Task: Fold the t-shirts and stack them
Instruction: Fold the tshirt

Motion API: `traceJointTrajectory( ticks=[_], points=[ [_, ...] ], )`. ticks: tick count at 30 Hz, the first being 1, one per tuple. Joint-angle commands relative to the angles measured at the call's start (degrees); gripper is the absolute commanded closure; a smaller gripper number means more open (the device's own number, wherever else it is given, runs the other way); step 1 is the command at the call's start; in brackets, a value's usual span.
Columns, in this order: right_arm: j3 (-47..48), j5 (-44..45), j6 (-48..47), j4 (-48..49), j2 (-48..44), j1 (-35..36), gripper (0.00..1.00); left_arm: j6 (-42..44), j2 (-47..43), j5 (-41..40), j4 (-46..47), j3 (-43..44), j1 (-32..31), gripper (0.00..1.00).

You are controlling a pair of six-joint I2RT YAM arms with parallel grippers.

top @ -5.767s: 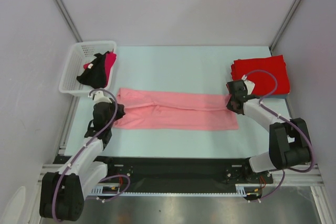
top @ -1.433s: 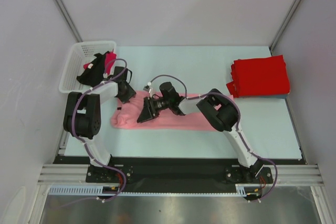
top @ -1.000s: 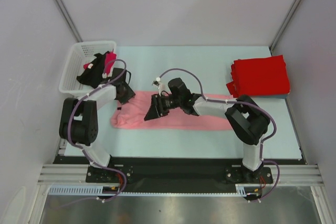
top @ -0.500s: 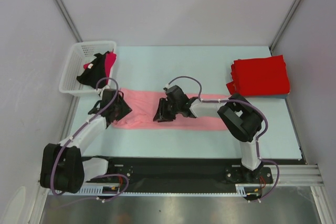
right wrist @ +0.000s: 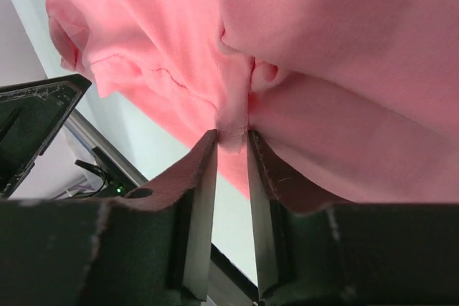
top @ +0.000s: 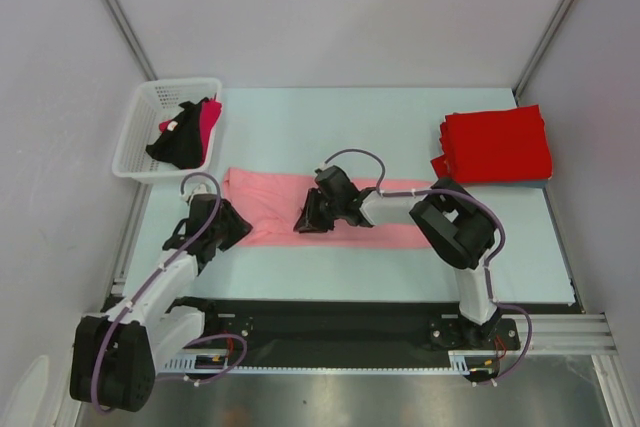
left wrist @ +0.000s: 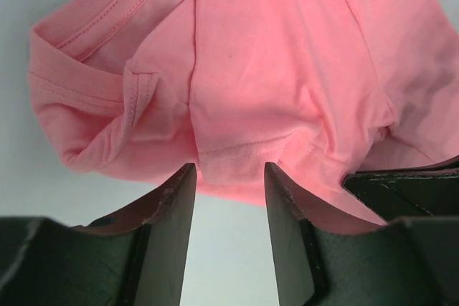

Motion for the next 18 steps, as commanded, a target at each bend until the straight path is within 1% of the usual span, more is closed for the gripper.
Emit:
traceJointTrajectory(
  ticks=[1, 2, 3, 4, 5, 10, 14, 16, 18],
  points=[
    [1.0, -1.9, 0.5, 1.2, 1.4, 0.3, 0.76, -0.7, -0.6, 0.9, 2.5, -1.2, -0.2, 0.51],
    [1.0, -3.6, 0.5, 1.2, 1.6, 0.2, 0.81, -0.5, -0.5, 2.7, 2.5, -1.2, -0.2, 0.54],
    [1.0, -4.4, 0.6, 1.3, 1.7, 0.0, 0.92, -0.3, -0.1, 2.9, 2.5, -1.3, -0.2, 0.55],
    [1.0, -5.0, 0.6, 1.3, 1.7, -0.1, 0.97, 0.0, -0.1, 3.0, 2.3, -1.5, -0.2, 0.56],
    [0.9, -5.8, 0.5, 1.3, 1.5, -0.2, 1.0, 0.1, 0.1, 3.1, 2.0, -1.7, -0.2, 0.58],
    [1.4, -6.9, -0.9, -1.7, 0.2, -1.3, 1.0, 0.0, -0.3, 2.6, 1.8, -3.0, -0.1, 0.62],
    [2.8, -11.2, -1.3, -3.4, 0.5, -3.1, 1.0, 0.0, -0.1, 2.4, 1.9, -2.8, -0.1, 0.63],
    [4.9, -13.4, -1.8, -7.6, 1.7, -3.8, 1.0, 0.5, 0.4, 2.3, 1.4, -2.2, -0.1, 0.63],
    [5.7, -15.1, -1.7, -8.3, 2.6, -4.2, 1.0, 0.7, 1.0, 2.0, 1.2, -1.9, -0.1, 0.63]
  ],
)
